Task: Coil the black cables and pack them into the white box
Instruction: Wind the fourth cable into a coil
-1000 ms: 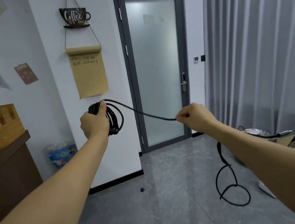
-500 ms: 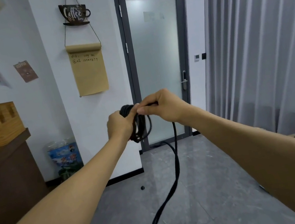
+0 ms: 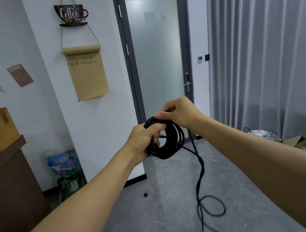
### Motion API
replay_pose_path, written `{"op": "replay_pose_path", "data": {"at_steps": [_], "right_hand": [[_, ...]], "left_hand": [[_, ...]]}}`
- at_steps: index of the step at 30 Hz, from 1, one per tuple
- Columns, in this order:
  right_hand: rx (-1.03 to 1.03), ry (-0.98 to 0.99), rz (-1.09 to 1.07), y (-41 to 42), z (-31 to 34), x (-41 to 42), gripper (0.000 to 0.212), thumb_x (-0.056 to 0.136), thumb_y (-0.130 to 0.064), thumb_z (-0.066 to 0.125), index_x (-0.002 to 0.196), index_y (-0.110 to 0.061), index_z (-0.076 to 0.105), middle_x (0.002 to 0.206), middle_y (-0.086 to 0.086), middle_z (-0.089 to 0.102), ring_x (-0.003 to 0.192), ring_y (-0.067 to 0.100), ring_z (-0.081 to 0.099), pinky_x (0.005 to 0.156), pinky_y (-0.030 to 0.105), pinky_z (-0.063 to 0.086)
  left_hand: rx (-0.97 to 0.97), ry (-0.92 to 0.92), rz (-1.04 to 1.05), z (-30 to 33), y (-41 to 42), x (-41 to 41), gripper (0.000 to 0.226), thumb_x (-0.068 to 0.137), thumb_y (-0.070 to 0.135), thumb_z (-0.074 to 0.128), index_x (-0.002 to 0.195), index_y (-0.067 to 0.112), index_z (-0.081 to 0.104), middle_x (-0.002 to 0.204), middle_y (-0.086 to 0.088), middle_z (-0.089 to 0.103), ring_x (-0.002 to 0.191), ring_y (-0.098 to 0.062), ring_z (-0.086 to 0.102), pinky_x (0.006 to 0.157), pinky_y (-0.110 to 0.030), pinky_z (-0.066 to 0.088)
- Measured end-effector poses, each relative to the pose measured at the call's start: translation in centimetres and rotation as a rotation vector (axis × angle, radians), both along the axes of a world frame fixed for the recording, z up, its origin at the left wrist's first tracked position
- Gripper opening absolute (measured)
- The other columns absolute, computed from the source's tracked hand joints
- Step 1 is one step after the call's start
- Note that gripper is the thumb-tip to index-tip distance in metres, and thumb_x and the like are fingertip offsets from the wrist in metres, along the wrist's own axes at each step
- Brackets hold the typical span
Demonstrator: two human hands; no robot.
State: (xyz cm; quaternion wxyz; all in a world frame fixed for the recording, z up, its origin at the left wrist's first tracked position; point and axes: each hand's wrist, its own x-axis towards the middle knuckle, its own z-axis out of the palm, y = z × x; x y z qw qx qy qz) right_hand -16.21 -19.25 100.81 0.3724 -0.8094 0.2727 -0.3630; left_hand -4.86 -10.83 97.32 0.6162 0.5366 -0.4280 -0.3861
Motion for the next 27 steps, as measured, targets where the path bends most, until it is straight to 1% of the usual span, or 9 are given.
{"op": "replay_pose_path", "data": {"at_steps": [2, 3, 5, 9, 16, 19, 21, 24, 27], "right_hand": [[0.010, 0.071, -0.076, -0.5, 0.1, -0.5, 0.034, 0.078, -0.035, 0.074, 0.079, -0.002, 0.067, 0.054, -0.001, 0.048, 0.047, 0.009, 0.041, 0.047, 0.019, 0.037], [0.018, 0.101, -0.099, -0.8, -0.1, -0.7, 0.039, 0.078, -0.038, 0.073, 0.081, 0.000, 0.066, 0.053, -0.001, 0.041, 0.045, 0.010, 0.034, 0.046, 0.020, 0.031], [0.046, 0.126, -0.109, -1.5, -0.6, -1.2, 0.039, 0.083, -0.041, 0.067, 0.077, -0.002, 0.064, 0.055, 0.001, 0.037, 0.048, 0.012, 0.029, 0.047, 0.022, 0.028], [0.068, 0.145, -0.132, -2.8, -1.9, -2.4, 0.033, 0.087, -0.042, 0.061, 0.070, -0.014, 0.062, 0.064, 0.006, 0.042, 0.053, 0.014, 0.032, 0.050, 0.024, 0.030], [0.119, 0.174, -0.151, -4.3, -3.5, -4.0, 0.030, 0.089, -0.036, 0.061, 0.071, -0.012, 0.062, 0.062, 0.002, 0.046, 0.055, 0.014, 0.037, 0.052, 0.023, 0.034], [0.115, 0.246, -0.148, -4.5, -4.1, -4.1, 0.028, 0.089, -0.034, 0.061, 0.070, -0.014, 0.061, 0.063, 0.001, 0.049, 0.056, 0.012, 0.040, 0.055, 0.024, 0.037], [0.095, 0.292, -0.146, -4.7, -4.4, -4.0, 0.026, 0.089, -0.032, 0.063, 0.068, -0.015, 0.060, 0.065, 0.001, 0.051, 0.057, 0.013, 0.042, 0.058, 0.025, 0.038], [0.066, 0.343, -0.099, -4.7, -4.5, -4.0, 0.021, 0.086, -0.021, 0.067, 0.068, -0.012, 0.060, 0.064, 0.003, 0.049, 0.058, 0.015, 0.043, 0.055, 0.023, 0.038], [0.010, 0.469, -0.051, -4.4, -4.5, -3.9, 0.007, 0.082, -0.007, 0.068, 0.076, -0.011, 0.065, 0.070, -0.001, 0.058, 0.063, 0.011, 0.049, 0.060, 0.020, 0.042]], "left_hand": [[0.018, -0.017, 0.020, 0.1, -0.3, 0.1, 0.018, 0.089, 0.007, 0.056, 0.073, 0.012, 0.051, 0.044, 0.008, 0.038, 0.039, -0.006, 0.035, 0.044, -0.018, 0.038], [0.024, -0.020, 0.039, 0.1, -0.3, 0.2, 0.018, 0.090, 0.007, 0.055, 0.073, 0.012, 0.051, 0.044, 0.008, 0.039, 0.039, -0.006, 0.035, 0.045, -0.018, 0.038], [0.030, -0.022, 0.082, 0.1, -0.4, 0.6, 0.015, 0.090, 0.007, 0.054, 0.076, 0.011, 0.053, 0.044, 0.008, 0.040, 0.038, -0.006, 0.036, 0.045, -0.018, 0.039], [0.042, -0.017, 0.158, 0.1, -0.3, 1.8, 0.018, 0.090, 0.010, 0.056, 0.072, 0.011, 0.054, 0.044, 0.008, 0.043, 0.039, -0.006, 0.040, 0.046, -0.019, 0.042], [0.086, -0.055, 0.287, -0.3, 0.3, 4.2, 0.010, 0.087, 0.014, 0.059, 0.078, 0.012, 0.054, 0.043, 0.008, 0.045, 0.037, -0.007, 0.043, 0.056, -0.026, 0.038], [0.090, -0.032, 0.376, -0.3, 0.7, 5.0, 0.018, 0.087, 0.013, 0.058, 0.071, 0.014, 0.051, 0.041, 0.009, 0.044, 0.036, -0.006, 0.042, 0.047, -0.018, 0.039], [0.081, 0.005, 0.448, -0.1, 0.9, 5.7, 0.019, 0.086, 0.012, 0.059, 0.069, 0.013, 0.051, 0.042, 0.008, 0.045, 0.037, -0.007, 0.042, 0.046, -0.019, 0.040], [0.071, 0.072, 0.527, 0.2, 1.3, 6.6, 0.019, 0.086, 0.012, 0.060, 0.068, 0.012, 0.052, 0.045, 0.005, 0.046, 0.043, -0.010, 0.042, 0.052, -0.023, 0.041], [0.068, 0.112, 0.546, 0.4, 1.3, 6.7, 0.025, 0.085, 0.014, 0.060, 0.062, 0.013, 0.049, 0.044, 0.006, 0.046, 0.046, -0.012, 0.043, 0.056, -0.025, 0.039]]}}
